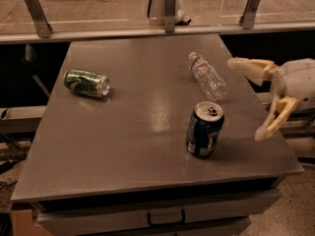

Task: Place pepsi can upright

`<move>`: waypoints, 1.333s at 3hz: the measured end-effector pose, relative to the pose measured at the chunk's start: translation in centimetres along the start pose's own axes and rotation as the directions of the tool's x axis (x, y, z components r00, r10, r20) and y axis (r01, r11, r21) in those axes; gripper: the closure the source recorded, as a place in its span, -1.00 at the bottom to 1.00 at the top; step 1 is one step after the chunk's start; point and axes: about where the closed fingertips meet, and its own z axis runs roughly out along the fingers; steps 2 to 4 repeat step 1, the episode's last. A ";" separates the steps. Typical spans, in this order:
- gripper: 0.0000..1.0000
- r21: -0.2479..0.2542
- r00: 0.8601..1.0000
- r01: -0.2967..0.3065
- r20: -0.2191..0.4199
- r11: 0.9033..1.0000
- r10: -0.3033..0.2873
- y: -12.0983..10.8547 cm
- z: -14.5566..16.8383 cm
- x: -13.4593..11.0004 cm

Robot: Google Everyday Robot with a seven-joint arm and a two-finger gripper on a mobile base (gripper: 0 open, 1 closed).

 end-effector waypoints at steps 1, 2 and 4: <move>-1.00 0.063 0.999 0.050 -0.021 0.997 -0.049 -1.6 -2.5 -2.2; -1.00 0.063 0.999 0.050 -0.021 0.997 -0.049 -1.6 -2.5 -2.2; -1.00 0.063 0.999 0.050 -0.021 0.997 -0.049 -1.6 -2.5 -2.2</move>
Offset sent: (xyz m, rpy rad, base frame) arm 0.0000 0.0000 0.0000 0.0000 0.0000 0.0000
